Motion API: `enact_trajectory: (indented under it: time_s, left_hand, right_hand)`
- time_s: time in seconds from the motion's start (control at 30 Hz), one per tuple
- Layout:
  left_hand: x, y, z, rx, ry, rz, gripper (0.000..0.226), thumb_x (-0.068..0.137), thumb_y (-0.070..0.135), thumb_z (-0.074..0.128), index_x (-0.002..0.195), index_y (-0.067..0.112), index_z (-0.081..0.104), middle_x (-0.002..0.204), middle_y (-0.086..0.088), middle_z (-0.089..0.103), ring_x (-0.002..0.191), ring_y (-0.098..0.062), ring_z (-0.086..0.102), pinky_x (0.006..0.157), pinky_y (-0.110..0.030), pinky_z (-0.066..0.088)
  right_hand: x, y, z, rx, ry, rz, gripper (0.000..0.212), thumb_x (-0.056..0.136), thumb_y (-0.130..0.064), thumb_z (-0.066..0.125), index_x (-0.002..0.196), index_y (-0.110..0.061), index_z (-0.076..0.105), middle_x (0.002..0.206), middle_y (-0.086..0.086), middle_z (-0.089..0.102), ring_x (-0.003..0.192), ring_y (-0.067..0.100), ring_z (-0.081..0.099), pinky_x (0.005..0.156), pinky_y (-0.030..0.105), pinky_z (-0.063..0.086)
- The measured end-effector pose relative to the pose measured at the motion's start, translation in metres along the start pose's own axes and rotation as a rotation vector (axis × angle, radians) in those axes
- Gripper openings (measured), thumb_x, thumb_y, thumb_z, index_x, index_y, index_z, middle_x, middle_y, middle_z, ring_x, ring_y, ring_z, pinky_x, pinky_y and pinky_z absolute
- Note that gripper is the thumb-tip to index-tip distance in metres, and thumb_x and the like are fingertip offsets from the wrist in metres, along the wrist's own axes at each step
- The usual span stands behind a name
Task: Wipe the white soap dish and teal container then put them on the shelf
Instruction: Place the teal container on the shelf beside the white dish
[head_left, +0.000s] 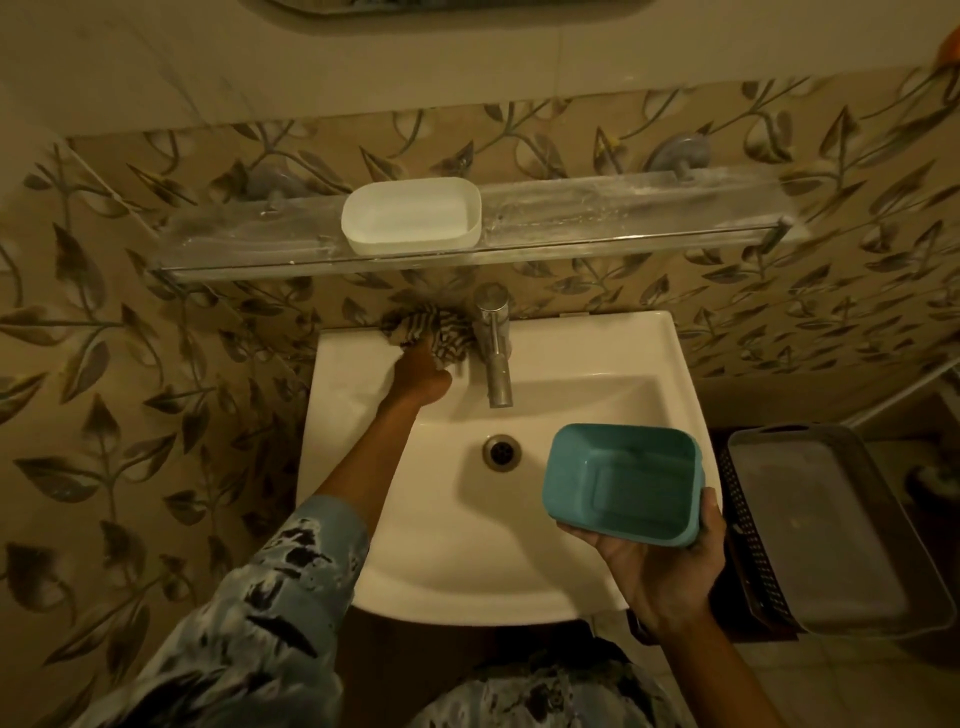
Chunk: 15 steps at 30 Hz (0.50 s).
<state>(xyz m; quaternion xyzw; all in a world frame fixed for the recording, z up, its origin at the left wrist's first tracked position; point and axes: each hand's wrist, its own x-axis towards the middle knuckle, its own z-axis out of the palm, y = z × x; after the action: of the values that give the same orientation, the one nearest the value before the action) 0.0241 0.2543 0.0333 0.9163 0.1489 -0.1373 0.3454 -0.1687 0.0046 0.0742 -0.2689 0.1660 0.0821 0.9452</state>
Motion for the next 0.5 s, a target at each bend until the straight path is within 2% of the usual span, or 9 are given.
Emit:
enact_trajectory:
  time_s: [0.1,0.2,0.3,0.37,0.43,0.5]
  left_hand:
    - [-0.005,-0.003,-0.008,-0.126,0.037,0.016,0.061,0.088,0.007,0.050,0.144,0.020,0.034,0.143,-0.011,0.044,0.130,-0.030,0.043,0.102,-0.032,0.038]
    - [-0.032,-0.003,-0.012,-0.257,0.107,0.077,0.044,0.090,0.008,0.052,0.133,0.016,0.047,0.135,-0.010,0.052,0.124,-0.027,0.050,0.099,-0.030,0.041]
    - [-0.077,0.002,-0.007,-0.526,0.018,0.152,0.036,0.091,0.007,0.055,0.126,0.016,0.053,0.127,-0.008,0.057,0.120,-0.025,0.054,0.102,-0.042,0.044]
    - [-0.112,0.005,-0.003,-0.677,-0.086,0.217,0.040,0.090,0.018,0.059,0.129,0.020,0.051,0.130,-0.002,0.057,0.122,-0.020,0.054,0.101,-0.042,0.046]
    - [-0.143,0.009,0.000,-0.822,-0.244,0.283,0.056,0.082,0.036,0.066,0.132,0.029,0.045,0.137,0.006,0.053,0.126,-0.011,0.051,0.100,-0.033,0.046]
    - [-0.164,0.013,0.003,-0.880,-0.342,0.348,0.071,0.078,0.037,0.072,0.140,0.030,0.037,0.140,0.011,0.050,0.129,-0.009,0.047,0.096,-0.025,0.046]
  right_hand:
    - [0.004,0.003,0.004,0.018,-0.047,0.046,0.083,0.072,-0.063,0.066,0.140,-0.018,0.048,0.136,0.019,0.054,0.118,0.042,0.055,0.090,0.074,0.037]
    - [0.009,0.005,0.012,0.006,-0.054,0.055,0.079,0.078,-0.063,0.058,0.141,-0.017,0.047,0.138,0.021,0.052,0.122,0.046,0.052,0.093,0.077,0.030]
    - [0.016,0.004,0.023,0.029,-0.065,0.088,0.074,0.084,-0.066,0.042,0.142,-0.019,0.046,0.140,0.021,0.051,0.125,0.047,0.050,0.095,0.078,0.031]
    - [0.024,0.003,0.030,0.039,-0.057,0.102,0.073,0.087,-0.066,0.034,0.142,-0.020,0.046,0.142,0.021,0.049,0.127,0.047,0.047,0.097,0.075,0.034]
    - [0.030,0.005,0.036,0.041,-0.046,0.097,0.071,0.091,-0.064,0.030,0.145,-0.019,0.042,0.145,0.021,0.045,0.131,0.046,0.042,0.101,0.070,0.034]
    - [0.035,0.006,0.041,0.020,-0.033,0.094,0.069,0.094,-0.062,0.028,0.145,-0.018,0.040,0.147,0.021,0.043,0.132,0.043,0.041,0.104,0.066,0.031]
